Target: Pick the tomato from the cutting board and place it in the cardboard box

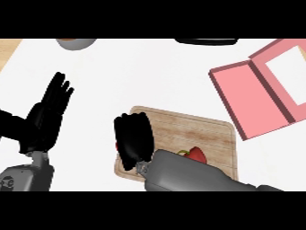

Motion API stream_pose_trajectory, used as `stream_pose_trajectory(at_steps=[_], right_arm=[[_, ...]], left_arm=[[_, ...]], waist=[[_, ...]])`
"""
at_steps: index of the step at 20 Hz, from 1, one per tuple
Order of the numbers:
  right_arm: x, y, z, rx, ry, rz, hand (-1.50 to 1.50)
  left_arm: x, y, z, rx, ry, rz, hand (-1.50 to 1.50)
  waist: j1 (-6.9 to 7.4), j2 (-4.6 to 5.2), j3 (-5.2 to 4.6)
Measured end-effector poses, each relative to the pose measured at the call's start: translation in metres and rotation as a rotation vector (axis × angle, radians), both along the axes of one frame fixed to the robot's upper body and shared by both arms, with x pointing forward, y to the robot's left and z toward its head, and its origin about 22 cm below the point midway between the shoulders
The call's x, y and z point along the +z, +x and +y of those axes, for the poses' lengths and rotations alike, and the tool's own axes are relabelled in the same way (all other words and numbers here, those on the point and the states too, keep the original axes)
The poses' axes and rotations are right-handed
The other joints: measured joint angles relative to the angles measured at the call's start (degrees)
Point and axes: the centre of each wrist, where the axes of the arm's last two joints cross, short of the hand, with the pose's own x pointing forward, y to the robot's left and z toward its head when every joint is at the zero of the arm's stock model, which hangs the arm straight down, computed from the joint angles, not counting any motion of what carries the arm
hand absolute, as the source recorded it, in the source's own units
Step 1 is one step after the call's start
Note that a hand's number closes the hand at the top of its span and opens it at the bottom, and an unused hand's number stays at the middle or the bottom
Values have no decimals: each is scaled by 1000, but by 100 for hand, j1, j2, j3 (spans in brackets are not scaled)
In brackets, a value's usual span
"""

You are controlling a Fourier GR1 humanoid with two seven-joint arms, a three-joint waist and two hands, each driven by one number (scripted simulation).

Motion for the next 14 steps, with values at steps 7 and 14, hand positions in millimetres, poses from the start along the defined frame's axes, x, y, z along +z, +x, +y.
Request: stream_pose_trajectory(at_steps=[7,14], right_arm=[[53,-26,23,136,-4,-114,150],[112,-11,24,25,173,-287,150]], left_arm=[[-4,-6,7,17,-6,0,0],[-2,-8,7,41,-3,7,0]], waist=[[-111,-32,1],[-248,-70,4]])
